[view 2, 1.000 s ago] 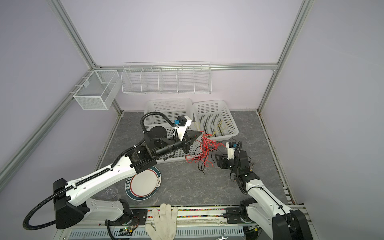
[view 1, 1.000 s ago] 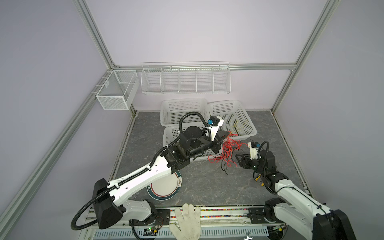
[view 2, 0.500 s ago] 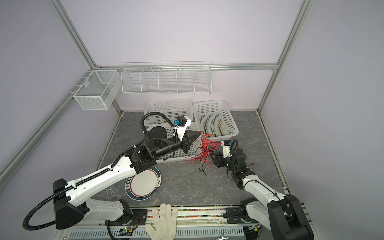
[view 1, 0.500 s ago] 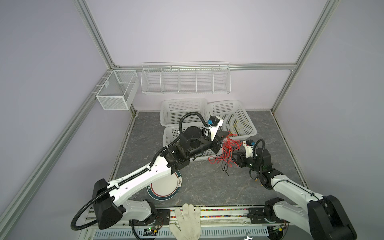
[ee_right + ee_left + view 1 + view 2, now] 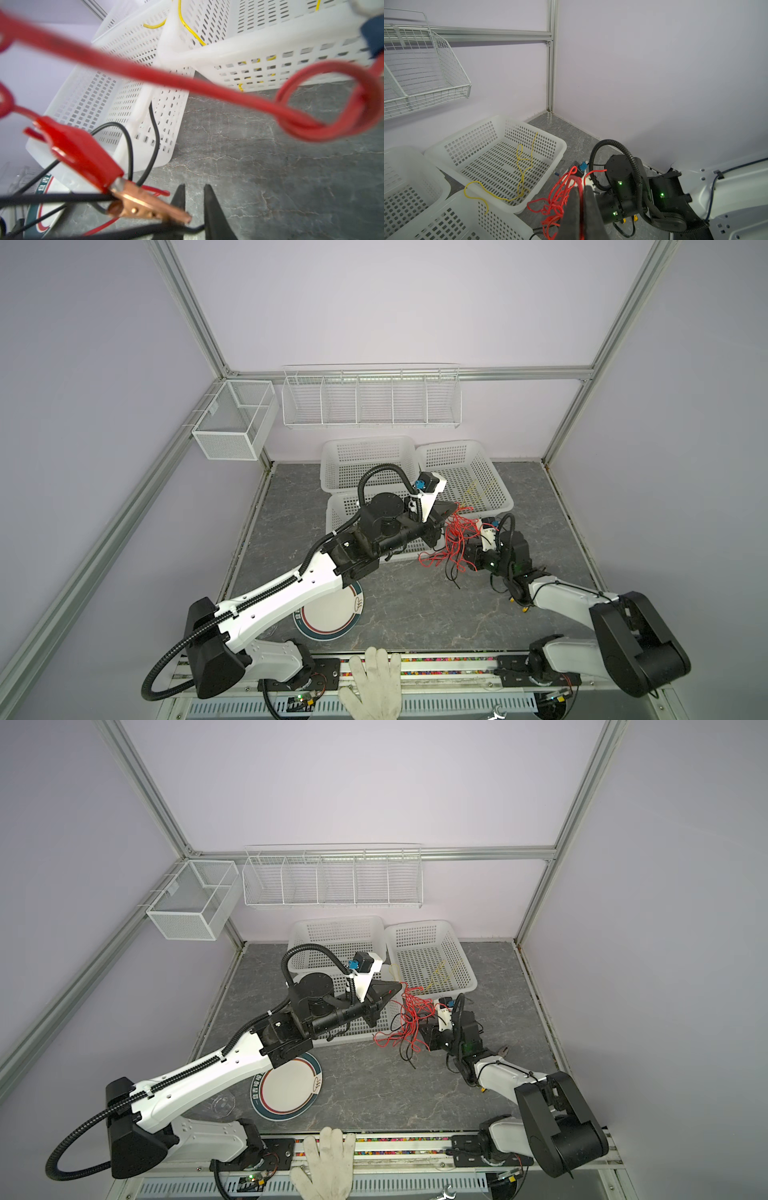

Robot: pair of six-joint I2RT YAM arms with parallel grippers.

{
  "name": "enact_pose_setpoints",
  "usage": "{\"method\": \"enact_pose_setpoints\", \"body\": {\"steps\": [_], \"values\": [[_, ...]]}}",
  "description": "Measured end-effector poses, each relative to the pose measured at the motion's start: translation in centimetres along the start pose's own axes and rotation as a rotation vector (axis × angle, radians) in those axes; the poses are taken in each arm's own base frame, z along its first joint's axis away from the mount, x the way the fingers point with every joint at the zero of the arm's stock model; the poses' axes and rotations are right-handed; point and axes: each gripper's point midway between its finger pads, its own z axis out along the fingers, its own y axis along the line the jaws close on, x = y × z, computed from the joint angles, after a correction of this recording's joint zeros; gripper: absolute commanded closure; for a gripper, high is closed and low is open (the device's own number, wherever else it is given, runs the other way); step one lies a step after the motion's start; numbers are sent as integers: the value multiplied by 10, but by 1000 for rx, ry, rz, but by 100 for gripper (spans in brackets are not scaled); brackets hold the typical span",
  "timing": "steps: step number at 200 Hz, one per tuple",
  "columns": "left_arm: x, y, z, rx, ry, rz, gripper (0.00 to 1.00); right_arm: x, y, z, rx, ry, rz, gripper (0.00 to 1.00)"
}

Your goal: Untangle the cables

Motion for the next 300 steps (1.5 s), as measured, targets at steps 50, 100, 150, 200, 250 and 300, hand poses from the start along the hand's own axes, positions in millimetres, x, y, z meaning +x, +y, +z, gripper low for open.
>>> {"method": "enact_pose_setpoints", "body": {"steps": [50,100,150,200,250,300], "values": [[1,2,1,-5,2,3,100,-8,-21,-40,211,-35,12,94],[23,3,23,8,45,-6,100,-41,-17,-108,362,-157,-3,94],[86,14,63,-8,183,-34,100,-60,-1,-156,390,-226,-29,94],[113,22,75,-39,233,-48,100,-92,29,-181,335,-276,-75,94],[139,32,72,-82,279,-47,100,-132,59,-210,292,-374,-112,94],[168,39,65,-115,329,-49,100,-162,93,-232,202,-439,-163,94]]}}
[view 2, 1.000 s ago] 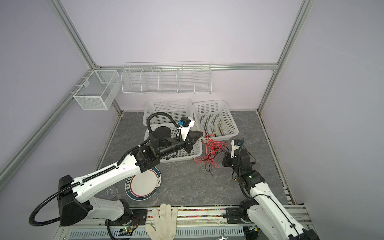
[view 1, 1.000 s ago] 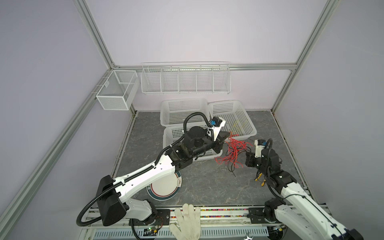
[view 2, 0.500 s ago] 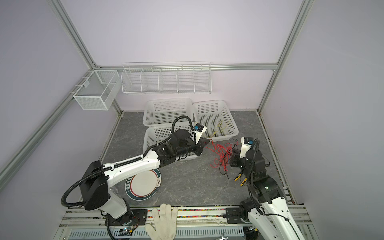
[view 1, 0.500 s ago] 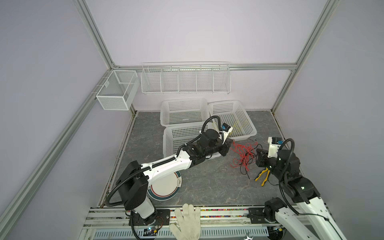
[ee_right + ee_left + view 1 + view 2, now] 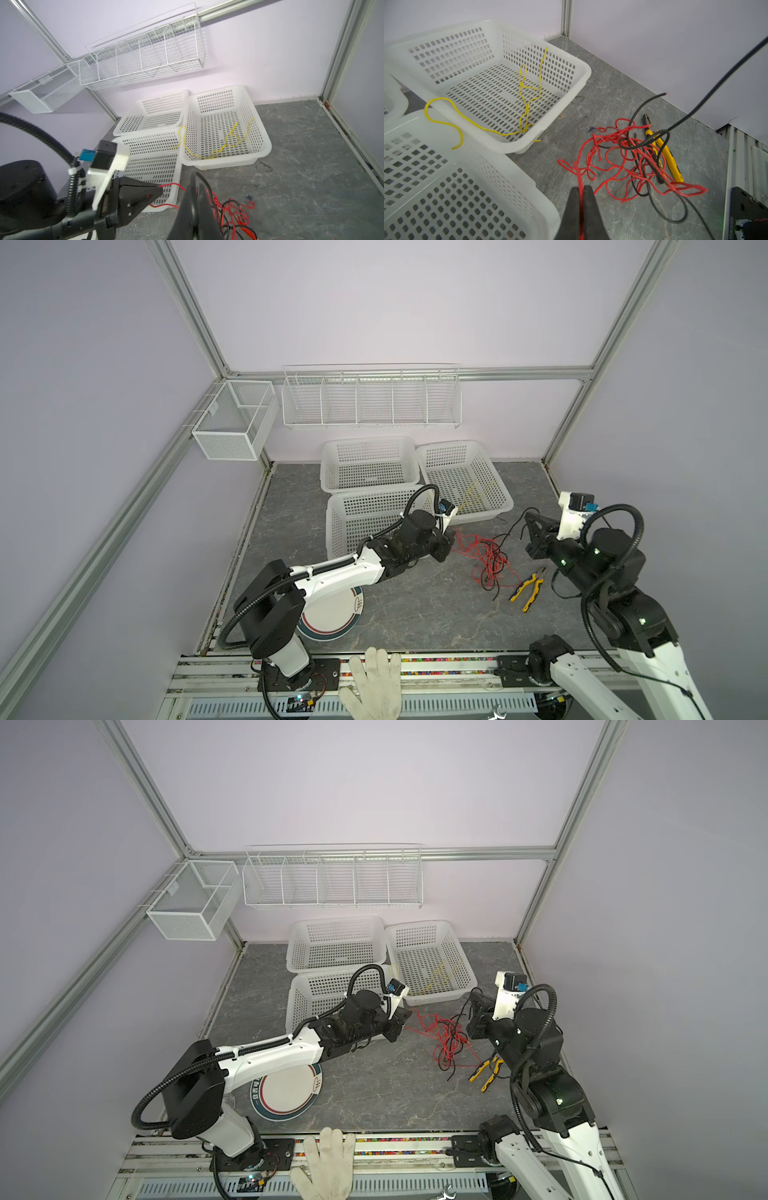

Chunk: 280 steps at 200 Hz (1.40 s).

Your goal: Untangle the cables

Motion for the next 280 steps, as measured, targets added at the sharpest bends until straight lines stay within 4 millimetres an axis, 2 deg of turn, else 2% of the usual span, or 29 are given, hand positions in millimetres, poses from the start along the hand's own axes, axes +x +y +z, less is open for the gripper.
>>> {"method": "enact_pose_setpoints", "body": {"steps": [43,67,86,102,122,148,195,245,280], "values": [[-1,0,0,4,-16,0,99,-25,25,-8,-114,-54,-36,94],[-4,-2,-1,16,-33,-1,68,-28,35,-5,-171,-55,-52,94],[-14,-7,-7,37,-63,11,43,-25,41,1,-201,-34,-56,94],[-28,-12,-16,62,-103,10,32,-23,43,5,-218,-27,-58,94],[-48,-20,-31,100,-165,23,26,-21,45,7,-228,-20,-58,94],[-67,-31,-43,151,-228,42,23,-21,48,9,-246,-21,-59,94],[-74,-40,-41,206,-269,57,24,-18,56,15,-294,-6,-60,94],[-60,-56,-22,275,-257,84,26,-21,66,14,-350,-14,-60,94],[-46,-62,-1,316,-227,80,35,-26,72,12,-388,-32,-58,94]]}}
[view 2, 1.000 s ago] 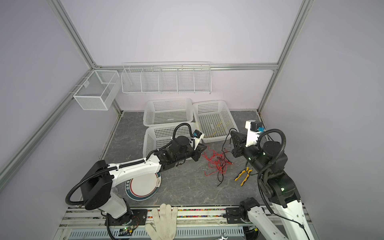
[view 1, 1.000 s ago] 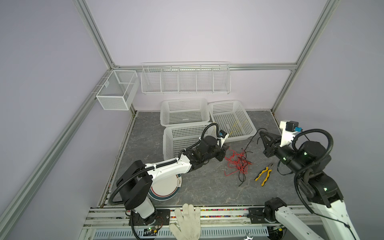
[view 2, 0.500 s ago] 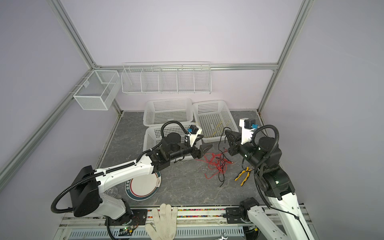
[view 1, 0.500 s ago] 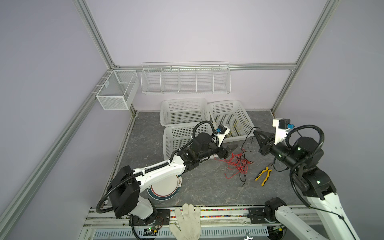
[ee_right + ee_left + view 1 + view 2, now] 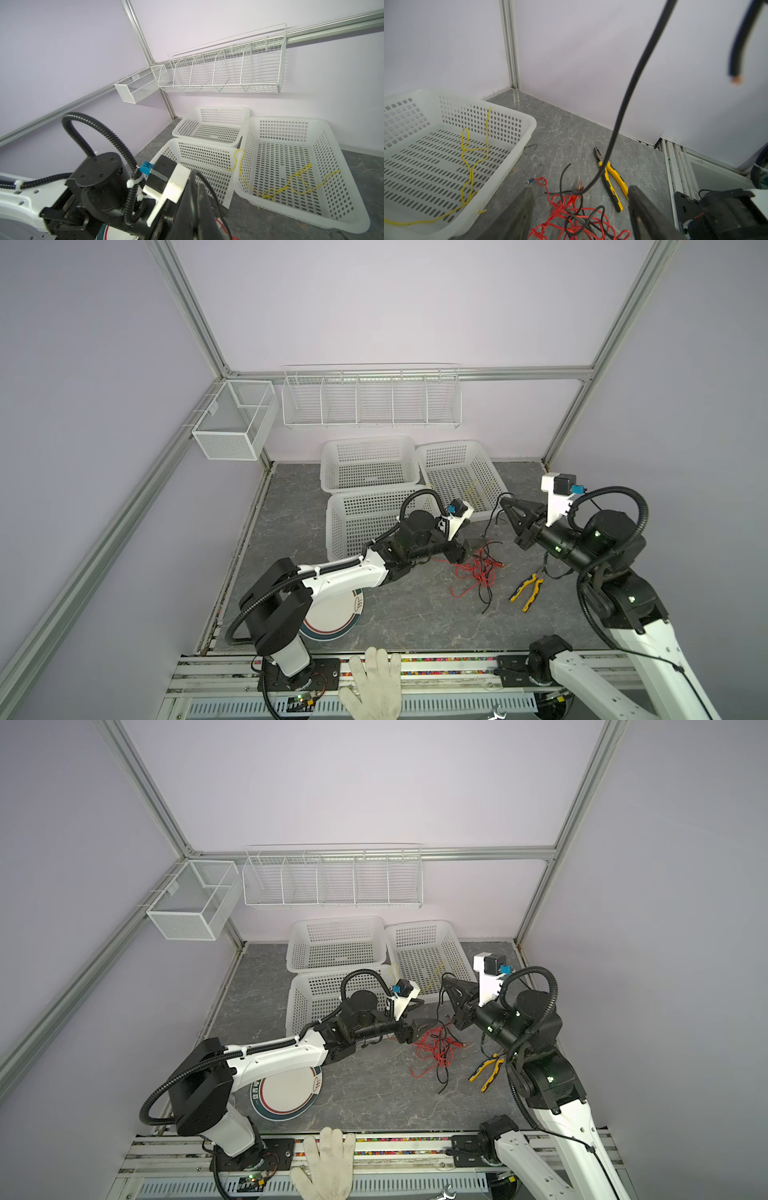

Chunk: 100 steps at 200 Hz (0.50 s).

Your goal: Untangle the cables

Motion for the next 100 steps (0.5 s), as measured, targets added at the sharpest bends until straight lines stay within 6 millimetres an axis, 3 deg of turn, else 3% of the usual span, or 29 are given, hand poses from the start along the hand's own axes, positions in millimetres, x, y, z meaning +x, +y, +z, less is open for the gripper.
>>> {"method": "enact_pose_setpoints", "body": {"steps": [32,44,55,82,100], "values": [[-3,-1,14,31,-19,-20,61,-1,4,-1,-20,-13,5,94],[-8,-2,19,43,-35,-23,78,0,4,-1,-24,-17,7,94],[-13,-3,22,52,-48,-31,100,0,4,-3,-25,-21,6,94],[-20,-3,24,56,-72,-38,100,3,-1,-6,8,-29,6,88],[-23,1,23,28,-75,-39,100,7,-14,-9,78,-34,9,78]]}}
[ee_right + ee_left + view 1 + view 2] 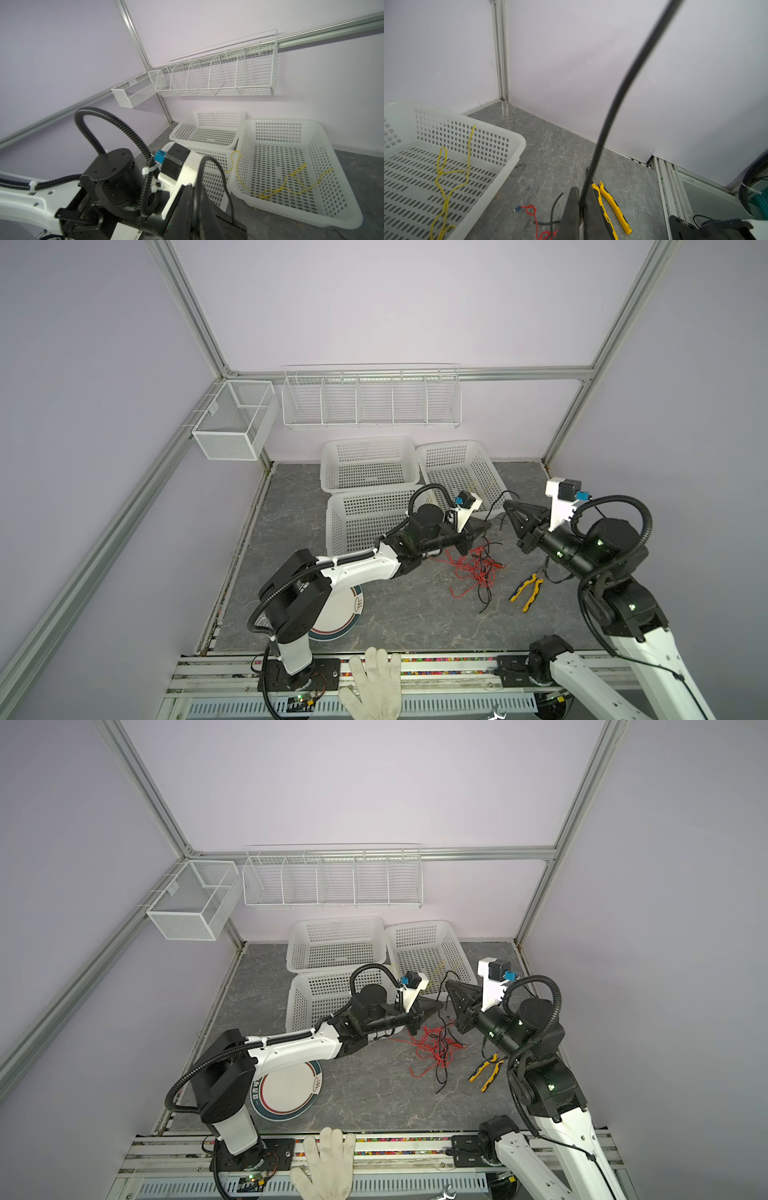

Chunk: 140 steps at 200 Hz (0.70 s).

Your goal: Untangle the cables

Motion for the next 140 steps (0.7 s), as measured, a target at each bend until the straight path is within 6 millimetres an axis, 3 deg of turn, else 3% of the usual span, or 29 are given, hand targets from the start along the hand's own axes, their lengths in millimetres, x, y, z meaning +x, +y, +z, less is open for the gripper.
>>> {"method": "enact_pose_setpoints", "body": {"steps": [22,34,48,73,106,140], "values": [[-6,5,-2,-41,1,3,100,14,-20,0,97,22,1,68],[-15,6,-4,-55,-3,5,100,28,-32,2,147,55,13,55],[-31,4,-7,-61,-25,14,100,48,-45,4,199,100,16,43],[-67,-5,-16,-55,-86,31,100,87,-65,8,268,196,41,31],[-110,-18,-27,-35,-169,51,100,133,-84,15,318,297,65,25],[-125,-27,-31,1,-193,39,100,168,-100,24,355,345,102,25]]}}
